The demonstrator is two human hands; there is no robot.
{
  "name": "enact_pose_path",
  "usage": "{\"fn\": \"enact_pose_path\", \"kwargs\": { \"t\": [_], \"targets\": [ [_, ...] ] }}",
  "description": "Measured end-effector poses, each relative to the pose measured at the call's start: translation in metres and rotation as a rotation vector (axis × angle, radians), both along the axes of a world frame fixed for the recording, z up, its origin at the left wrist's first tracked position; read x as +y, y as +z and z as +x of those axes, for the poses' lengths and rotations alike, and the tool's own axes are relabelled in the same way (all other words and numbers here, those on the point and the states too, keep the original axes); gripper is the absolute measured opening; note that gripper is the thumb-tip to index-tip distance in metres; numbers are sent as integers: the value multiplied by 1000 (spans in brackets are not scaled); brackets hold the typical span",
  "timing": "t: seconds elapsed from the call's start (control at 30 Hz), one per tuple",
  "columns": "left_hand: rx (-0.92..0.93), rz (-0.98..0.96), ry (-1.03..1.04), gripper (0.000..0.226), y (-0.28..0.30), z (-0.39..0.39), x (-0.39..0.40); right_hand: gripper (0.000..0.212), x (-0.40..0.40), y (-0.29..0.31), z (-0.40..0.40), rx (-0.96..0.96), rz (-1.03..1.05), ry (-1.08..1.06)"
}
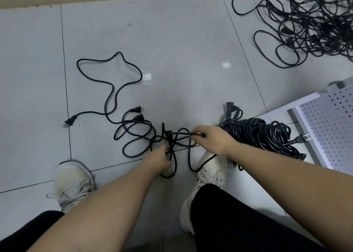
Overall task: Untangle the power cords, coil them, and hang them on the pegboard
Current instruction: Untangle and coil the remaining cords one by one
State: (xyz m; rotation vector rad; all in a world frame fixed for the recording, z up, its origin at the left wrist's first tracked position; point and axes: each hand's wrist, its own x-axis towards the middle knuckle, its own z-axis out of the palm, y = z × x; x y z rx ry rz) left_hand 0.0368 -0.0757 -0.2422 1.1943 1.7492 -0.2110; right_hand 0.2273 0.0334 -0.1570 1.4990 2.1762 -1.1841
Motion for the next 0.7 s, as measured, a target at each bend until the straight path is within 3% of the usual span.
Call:
{"fn": "enact_pose_path", "kwargs": {
  "t": [0.07, 0.2, 0.4, 0.53, 0.7],
  "targets": [
    [-14, -34, 6, 61, 7, 1, 3, 20, 0, 4, 2, 15, -25, -25],
    [57, 50, 61, 43, 0, 5, 7, 20, 3, 4, 5, 12, -38, -26],
    [223, 125, -126, 36, -6, 18, -1, 23, 3, -6, 3, -18, -57, 12],
    [201, 215, -18, 32, 5, 2, -2, 25, 6, 1, -1, -30, -105, 33],
    [102, 377, 51, 27, 61, -33, 18, 27, 12, 44, -16, -106, -132, 135]
  ]
}}
